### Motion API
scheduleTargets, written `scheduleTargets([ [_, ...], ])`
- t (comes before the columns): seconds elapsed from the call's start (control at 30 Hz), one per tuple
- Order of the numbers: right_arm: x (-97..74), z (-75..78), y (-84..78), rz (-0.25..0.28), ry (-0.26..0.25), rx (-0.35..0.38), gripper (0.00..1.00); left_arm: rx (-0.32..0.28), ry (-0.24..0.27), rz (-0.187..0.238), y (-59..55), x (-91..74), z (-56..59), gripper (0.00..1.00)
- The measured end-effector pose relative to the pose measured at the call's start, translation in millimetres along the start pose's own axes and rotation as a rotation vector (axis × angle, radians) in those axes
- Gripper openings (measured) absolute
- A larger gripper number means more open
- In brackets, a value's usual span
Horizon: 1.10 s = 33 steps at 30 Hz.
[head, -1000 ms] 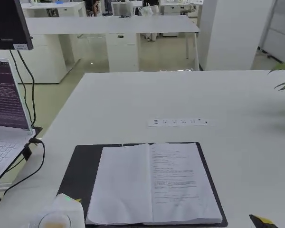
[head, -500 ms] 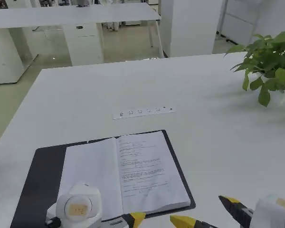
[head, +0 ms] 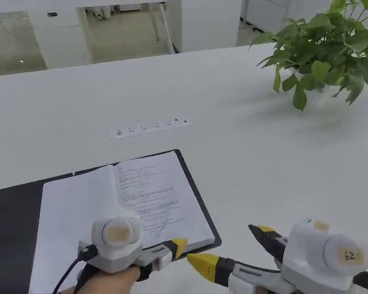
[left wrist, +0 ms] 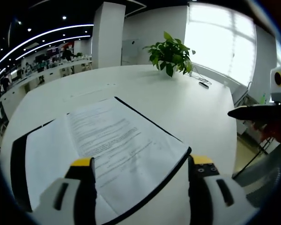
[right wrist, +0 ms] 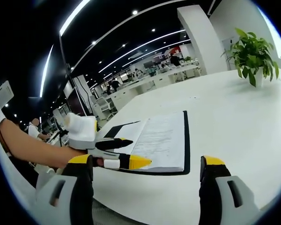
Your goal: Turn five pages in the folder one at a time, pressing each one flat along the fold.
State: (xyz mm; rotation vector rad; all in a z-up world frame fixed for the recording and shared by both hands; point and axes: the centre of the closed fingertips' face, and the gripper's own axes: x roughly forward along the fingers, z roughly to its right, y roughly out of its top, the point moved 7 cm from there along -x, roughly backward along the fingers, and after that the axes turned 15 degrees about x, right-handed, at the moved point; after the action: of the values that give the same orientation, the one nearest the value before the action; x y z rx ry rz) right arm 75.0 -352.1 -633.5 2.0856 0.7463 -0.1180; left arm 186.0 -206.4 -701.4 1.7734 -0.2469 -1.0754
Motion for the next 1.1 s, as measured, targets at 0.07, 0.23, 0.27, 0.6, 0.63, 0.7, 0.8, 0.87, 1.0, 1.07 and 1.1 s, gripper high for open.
scheduleTargets([
  [0.07,-0.5,-0.6,1.0,0.005,-0.001,0.003,0.94,-0.004,0.001,0.001,0.1,5.0,0.9,0.79],
  [0.23,-0.7,-1.7,2.0,0.015,-0.005,0.007,0.93,-0.017,0.021,-0.015,-4.4,19.2,1.6,0.76],
  [0.27,-1.0,-1.6,1.7,0.014,-0.008,0.009,0.94,-0.02,0.026,-0.019,-5.4,21.9,1.2,0.74],
  [0.6,-0.7,-0.6,-0.3,0.01,-0.012,0.014,0.92,0.079,0.092,-0.072,-22.9,35.1,2.7,0.55],
  [0.63,-0.7,-0.4,-0.4,0.007,-0.013,0.015,0.92,0.076,0.093,-0.062,-23.5,35.0,2.7,0.54],
  [0.7,-0.6,0.1,-0.6,0.007,-0.014,0.015,0.92,0.074,0.095,-0.047,-25.1,34.7,1.4,0.54],
  [0.8,-0.7,0.3,-0.6,0.008,-0.015,0.017,0.92,0.077,0.095,-0.029,-26.5,34.8,1.0,0.51],
  [0.87,-0.7,0.3,-0.4,0.009,-0.014,0.018,0.92,0.077,0.088,-0.022,-26.5,35.0,2.8,0.46],
  [1.0,-0.9,0.4,-0.6,0.008,-0.016,0.019,0.91,0.082,0.08,0.0,-27.3,35.7,6.2,0.36],
  [1.07,-1.0,0.4,-0.8,0.008,-0.017,0.017,0.91,0.077,0.079,0.001,-27.2,36.0,5.8,0.35],
  [1.1,-0.8,0.3,-0.9,0.006,-0.016,0.017,0.91,0.078,0.078,0.003,-27.3,36.1,5.7,0.34],
])
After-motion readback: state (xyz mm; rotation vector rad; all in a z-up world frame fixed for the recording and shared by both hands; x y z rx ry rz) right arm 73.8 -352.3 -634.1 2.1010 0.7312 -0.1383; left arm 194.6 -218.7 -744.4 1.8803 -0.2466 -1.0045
